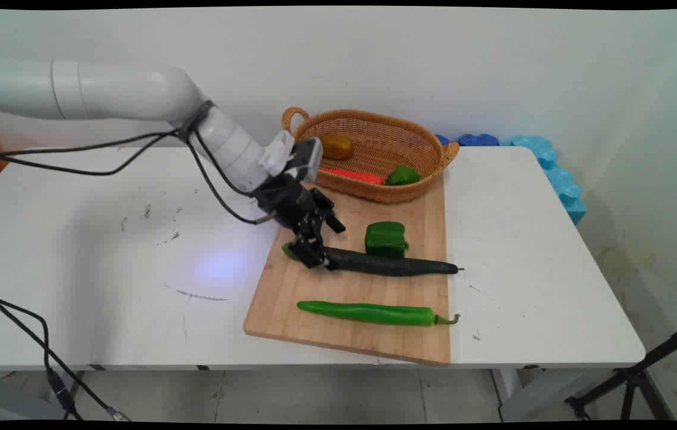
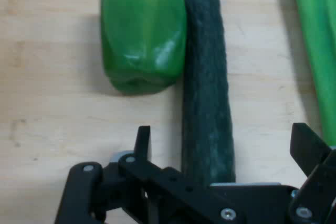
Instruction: Pick up the potato from the vegetable basket
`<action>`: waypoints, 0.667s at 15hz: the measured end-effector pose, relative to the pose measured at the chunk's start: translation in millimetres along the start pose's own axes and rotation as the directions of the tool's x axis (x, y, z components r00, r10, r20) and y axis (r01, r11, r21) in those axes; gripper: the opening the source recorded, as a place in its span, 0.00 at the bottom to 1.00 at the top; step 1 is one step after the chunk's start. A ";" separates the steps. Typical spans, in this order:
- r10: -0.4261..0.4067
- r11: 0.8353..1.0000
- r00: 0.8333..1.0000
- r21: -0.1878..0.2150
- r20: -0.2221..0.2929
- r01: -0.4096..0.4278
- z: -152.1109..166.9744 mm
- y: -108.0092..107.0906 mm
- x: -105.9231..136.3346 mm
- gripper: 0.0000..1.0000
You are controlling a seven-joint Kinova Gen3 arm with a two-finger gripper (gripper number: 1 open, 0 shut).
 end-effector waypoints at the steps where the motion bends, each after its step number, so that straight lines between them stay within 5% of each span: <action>1: 0.004 1.000 1.000 0.009 -0.001 -0.004 -6.7 -1.9 3.3 1.00; 10: 0.057 0.991 0.998 0.124 0.016 -0.058 -63.8 -36.5 31.1 1.00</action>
